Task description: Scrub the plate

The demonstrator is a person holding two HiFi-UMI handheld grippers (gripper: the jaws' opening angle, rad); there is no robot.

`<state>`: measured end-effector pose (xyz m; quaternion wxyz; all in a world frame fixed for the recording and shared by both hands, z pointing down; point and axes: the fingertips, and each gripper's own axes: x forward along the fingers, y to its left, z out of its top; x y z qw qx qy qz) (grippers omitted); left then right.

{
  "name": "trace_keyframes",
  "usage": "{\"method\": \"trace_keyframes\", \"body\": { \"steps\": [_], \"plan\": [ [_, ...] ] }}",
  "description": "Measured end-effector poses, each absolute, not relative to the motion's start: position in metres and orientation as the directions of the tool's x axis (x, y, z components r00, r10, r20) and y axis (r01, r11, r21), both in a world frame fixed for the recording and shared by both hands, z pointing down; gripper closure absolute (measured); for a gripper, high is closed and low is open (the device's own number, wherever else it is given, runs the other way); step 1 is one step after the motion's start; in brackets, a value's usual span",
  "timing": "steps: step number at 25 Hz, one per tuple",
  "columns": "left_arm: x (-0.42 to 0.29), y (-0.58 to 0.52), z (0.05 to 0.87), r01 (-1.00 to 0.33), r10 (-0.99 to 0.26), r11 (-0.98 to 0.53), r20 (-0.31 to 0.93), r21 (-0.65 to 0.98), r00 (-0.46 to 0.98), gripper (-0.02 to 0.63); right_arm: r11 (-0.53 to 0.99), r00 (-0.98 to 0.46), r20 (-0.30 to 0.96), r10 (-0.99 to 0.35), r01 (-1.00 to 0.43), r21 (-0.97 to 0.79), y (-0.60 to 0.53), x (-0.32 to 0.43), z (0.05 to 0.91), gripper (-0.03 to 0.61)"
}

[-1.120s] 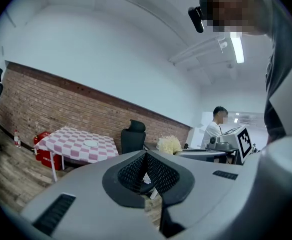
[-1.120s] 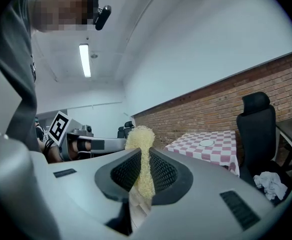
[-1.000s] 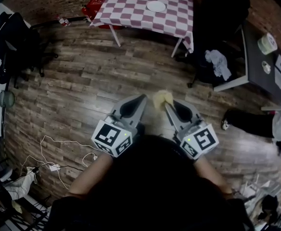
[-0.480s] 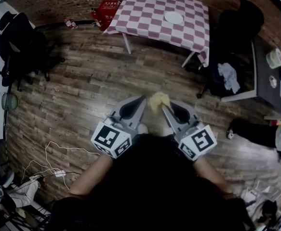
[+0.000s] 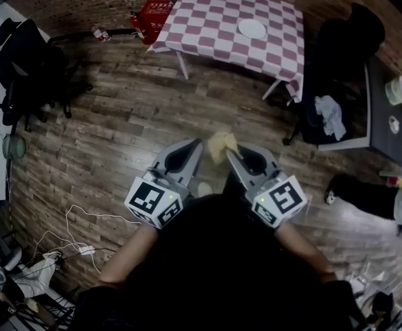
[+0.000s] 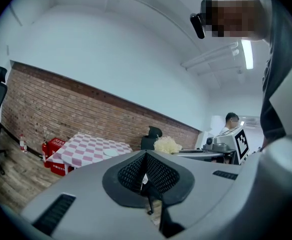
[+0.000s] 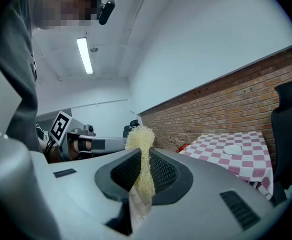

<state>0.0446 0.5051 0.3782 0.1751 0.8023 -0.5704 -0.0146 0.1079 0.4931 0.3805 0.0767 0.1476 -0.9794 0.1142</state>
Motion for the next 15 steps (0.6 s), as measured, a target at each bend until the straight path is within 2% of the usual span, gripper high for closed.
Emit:
{"method": "trace_keyframes", "body": {
  "steps": [7, 15],
  "plan": [
    [0.040, 0.435, 0.379, -0.926, -0.935, -0.237, 0.190, 0.294, 0.299, 0.606, 0.941, -0.961, 0.162, -0.223, -0.256, -0.220, 0.415, 0.102, 0.379, 0.531],
    [0.079, 0.313, 0.378, -0.907, -0.933, -0.239, 0.178, 0.347, 0.314, 0.606, 0.939, -0.958, 0.170, -0.232, -0.266, -0.217, 0.288, 0.136, 0.375, 0.531]
  ]
}}
